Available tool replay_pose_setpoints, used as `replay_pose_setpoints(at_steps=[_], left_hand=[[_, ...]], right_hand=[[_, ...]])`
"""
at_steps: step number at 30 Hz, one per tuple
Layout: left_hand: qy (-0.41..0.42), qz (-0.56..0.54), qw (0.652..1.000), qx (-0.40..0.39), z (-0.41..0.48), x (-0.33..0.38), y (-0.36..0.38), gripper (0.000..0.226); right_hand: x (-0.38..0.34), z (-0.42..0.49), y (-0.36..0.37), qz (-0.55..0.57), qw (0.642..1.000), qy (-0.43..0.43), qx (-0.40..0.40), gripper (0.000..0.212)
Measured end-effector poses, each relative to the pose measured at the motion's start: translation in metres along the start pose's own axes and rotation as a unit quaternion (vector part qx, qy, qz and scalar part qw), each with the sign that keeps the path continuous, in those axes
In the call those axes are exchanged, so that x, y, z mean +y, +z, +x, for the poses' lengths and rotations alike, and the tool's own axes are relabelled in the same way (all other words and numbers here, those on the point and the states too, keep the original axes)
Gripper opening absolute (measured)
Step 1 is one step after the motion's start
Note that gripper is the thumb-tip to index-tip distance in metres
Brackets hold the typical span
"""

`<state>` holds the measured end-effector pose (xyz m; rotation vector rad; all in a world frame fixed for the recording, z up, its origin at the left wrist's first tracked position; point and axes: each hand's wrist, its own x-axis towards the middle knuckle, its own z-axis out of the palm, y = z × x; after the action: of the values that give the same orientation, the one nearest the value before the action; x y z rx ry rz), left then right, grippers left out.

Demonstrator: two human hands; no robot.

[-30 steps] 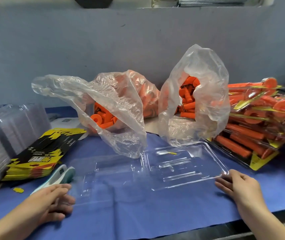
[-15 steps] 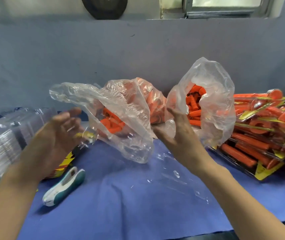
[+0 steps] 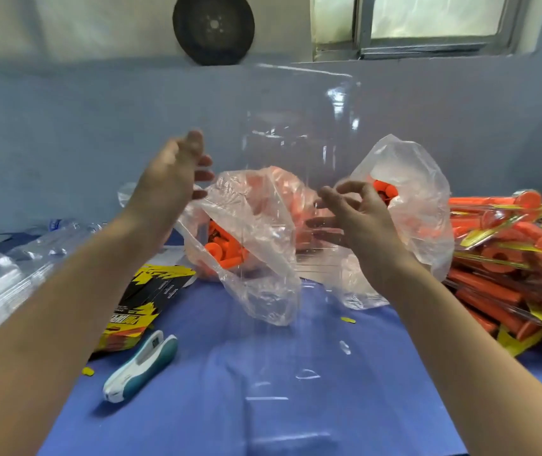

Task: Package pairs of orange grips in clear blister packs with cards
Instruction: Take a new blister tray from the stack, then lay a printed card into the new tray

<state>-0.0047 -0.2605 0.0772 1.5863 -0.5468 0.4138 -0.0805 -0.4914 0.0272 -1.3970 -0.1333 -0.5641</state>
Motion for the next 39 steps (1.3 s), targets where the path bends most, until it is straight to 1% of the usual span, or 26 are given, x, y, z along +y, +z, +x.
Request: replay_pose_setpoints(at_steps=[2,4,5,7,10,13,16,18,21,23,26,29,30,32,33,36,37,39], left_hand=[[-0.029,0.059,0.997,-0.044,-0.01,-0.015,0.007,0.037],[-0.061,0.115,0.987,-0.093,-0.02,-0.031,0.01,0.03],[-0.054,0.144,0.981,-0.119,-0.027,-0.037,0.009,0.031],[-0.01,0.205,0.966,-0.158,-0.043,-0.047,0.01,0.041],[0.072,0.325,0.927,-0.172,-0.064,-0.063,0.017,0.05],[0.148,0.414,0.881,-0.177,-0.081,-0.083,0.026,0.048],[0.156,0.464,0.849,-0.198,-0.09,-0.106,0.033,0.043],[0.146,0.502,0.824,-0.22,-0.093,-0.121,0.037,0.043],[0.132,0.565,0.773,-0.258,-0.102,-0.142,0.044,0.052],[0.108,0.573,0.765,-0.273,-0.111,-0.153,0.05,0.052],[0.07,0.549,0.781,-0.289,-0.123,-0.165,0.059,0.047],[0.075,0.506,0.804,-0.304,-0.14,-0.168,0.07,0.045],[0.084,0.493,0.808,-0.311,-0.146,-0.169,0.073,0.044],[0.099,0.479,0.809,-0.326,-0.156,-0.17,0.077,0.043],[0.1,0.476,0.808,-0.331,-0.16,-0.171,0.078,0.042],[0.091,0.461,0.818,-0.332,-0.168,-0.173,0.077,0.039],[0.087,0.453,0.825,-0.327,-0.17,-0.174,0.076,0.038],[0.08,0.442,0.837,-0.313,-0.173,-0.175,0.075,0.037]], right_hand=[[-0.001,-0.005,-0.005,0.055,0.996,-0.004,0.074,0.022],[0.002,-0.013,-0.008,0.112,0.982,-0.008,0.149,0.02],[0.005,-0.019,-0.009,0.133,0.974,-0.011,0.184,0.019],[0.017,-0.032,-0.011,0.159,0.953,-0.01,0.256,0.02],[0.042,-0.054,-0.009,0.207,0.906,0.011,0.368,0.026],[0.067,-0.077,-0.004,0.202,0.86,0.048,0.466,0.022],[0.086,-0.101,0.001,0.177,0.827,0.095,0.526,0.024],[0.096,-0.112,0.003,0.165,0.816,0.123,0.54,0.028],[0.111,-0.124,0.007,0.1,0.812,0.187,0.544,0.014],[0.12,-0.131,0.009,0.057,0.803,0.221,0.551,0.015],[0.13,-0.139,0.009,0.047,0.797,0.234,0.554,0.015],[0.138,-0.146,0.007,0.051,0.802,0.256,0.538,0.016],[0.141,-0.148,0.006,0.055,0.804,0.27,0.526,0.018],[0.144,-0.152,0.005,0.064,0.814,0.291,0.499,0.032],[0.142,-0.155,0.005,0.065,0.82,0.295,0.486,0.034],[0.13,-0.161,0.001,0.047,0.836,0.288,0.464,0.017],[0.124,-0.163,-0.001,0.035,0.839,0.284,0.462,0.016],[0.115,-0.166,-0.005,0.012,0.85,0.271,0.452,0.019]])
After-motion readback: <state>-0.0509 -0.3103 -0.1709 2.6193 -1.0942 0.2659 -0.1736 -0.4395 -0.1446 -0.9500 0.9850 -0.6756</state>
